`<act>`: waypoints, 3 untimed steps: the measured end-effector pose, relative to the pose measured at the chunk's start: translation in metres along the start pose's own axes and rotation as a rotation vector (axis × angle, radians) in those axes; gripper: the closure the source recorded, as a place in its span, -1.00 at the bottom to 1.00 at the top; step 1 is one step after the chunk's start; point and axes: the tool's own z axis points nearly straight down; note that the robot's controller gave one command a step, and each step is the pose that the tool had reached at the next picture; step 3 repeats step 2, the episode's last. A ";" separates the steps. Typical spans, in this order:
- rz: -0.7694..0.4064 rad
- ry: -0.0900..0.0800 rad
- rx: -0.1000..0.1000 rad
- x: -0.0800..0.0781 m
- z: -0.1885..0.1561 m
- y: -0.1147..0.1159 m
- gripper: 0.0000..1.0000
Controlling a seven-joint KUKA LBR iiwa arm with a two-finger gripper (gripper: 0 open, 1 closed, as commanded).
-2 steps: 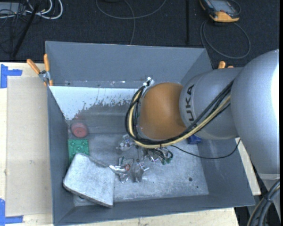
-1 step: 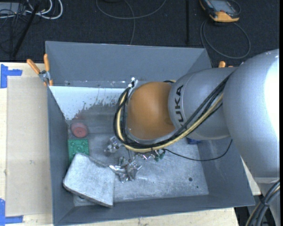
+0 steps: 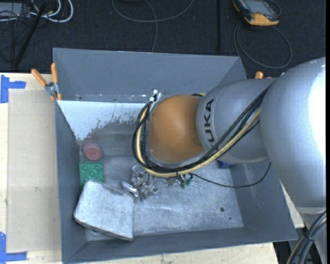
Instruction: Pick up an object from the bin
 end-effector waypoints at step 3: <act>-0.036 -0.006 0.002 -0.015 -0.208 -0.003 1.00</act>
Offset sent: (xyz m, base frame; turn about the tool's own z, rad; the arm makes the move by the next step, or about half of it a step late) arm 0.0067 -0.0038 0.0886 -0.0194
